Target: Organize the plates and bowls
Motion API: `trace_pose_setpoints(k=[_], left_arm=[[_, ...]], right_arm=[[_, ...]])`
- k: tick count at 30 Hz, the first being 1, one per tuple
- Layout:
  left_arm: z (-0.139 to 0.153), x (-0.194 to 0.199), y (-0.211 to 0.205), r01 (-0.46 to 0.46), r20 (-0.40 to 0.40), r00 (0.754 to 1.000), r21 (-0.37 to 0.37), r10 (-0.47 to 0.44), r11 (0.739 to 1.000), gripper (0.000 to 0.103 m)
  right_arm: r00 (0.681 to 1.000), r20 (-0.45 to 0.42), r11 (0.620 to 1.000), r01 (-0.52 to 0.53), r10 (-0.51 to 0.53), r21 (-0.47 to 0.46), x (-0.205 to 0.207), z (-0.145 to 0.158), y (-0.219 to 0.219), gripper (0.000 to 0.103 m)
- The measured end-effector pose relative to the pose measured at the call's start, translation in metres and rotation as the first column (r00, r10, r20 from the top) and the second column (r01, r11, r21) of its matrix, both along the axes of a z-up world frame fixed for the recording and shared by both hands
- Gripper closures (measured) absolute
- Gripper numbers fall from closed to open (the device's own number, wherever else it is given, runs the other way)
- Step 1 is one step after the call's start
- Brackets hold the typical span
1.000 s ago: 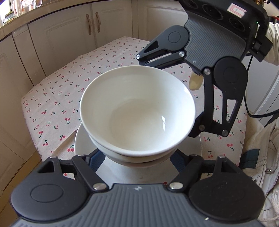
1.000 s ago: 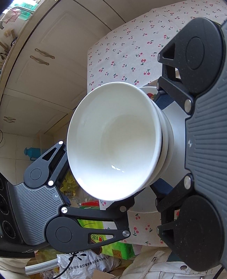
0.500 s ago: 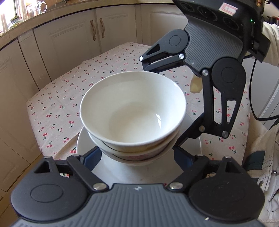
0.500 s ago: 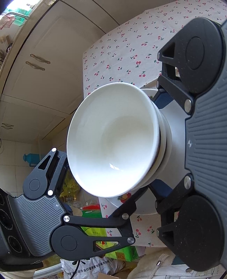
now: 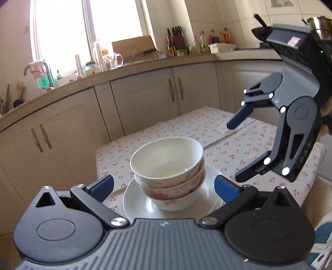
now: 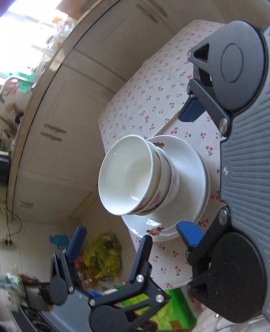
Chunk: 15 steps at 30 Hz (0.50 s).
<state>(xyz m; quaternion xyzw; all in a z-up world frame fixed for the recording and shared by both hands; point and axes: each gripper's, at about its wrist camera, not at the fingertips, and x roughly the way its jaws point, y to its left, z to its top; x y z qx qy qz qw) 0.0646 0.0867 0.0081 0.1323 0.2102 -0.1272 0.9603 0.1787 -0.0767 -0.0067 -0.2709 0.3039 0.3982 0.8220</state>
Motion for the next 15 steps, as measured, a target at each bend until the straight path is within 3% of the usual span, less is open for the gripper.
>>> trace_pose_setpoints(k=[3, 7, 10, 15], left_arm=[[0.006, -0.017, -0.011, -0.082, 0.008, 0.997, -0.081, 0.083, 0.993, 0.001], [0.013, -0.024, -0.026, -0.276, -0.086, 0.960, -0.140, 0.266, 0.951, 0.001], [0.015, -0.029, -0.036, -0.360, -0.139, 0.930, -0.160, 0.341, 0.919, 0.001], [0.020, -0.048, -0.052, -0.368, -0.124, 0.928, -0.148, 0.352, 0.918, 0.001]], right_arm=[[0.983, -0.026, 0.981, 0.181, -0.180, 0.065, -0.011, 0.000, -0.015, 0.000], [0.912, -0.052, 0.908, 0.410, -0.407, 0.086, -0.029, -0.005, -0.029, 0.000], [0.865, -0.058, 0.857, 0.501, -0.498, 0.117, -0.047, -0.009, -0.039, 0.000], [0.832, -0.031, 0.820, 0.552, -0.554, 0.153, -0.078, -0.007, -0.048, 0.000]])
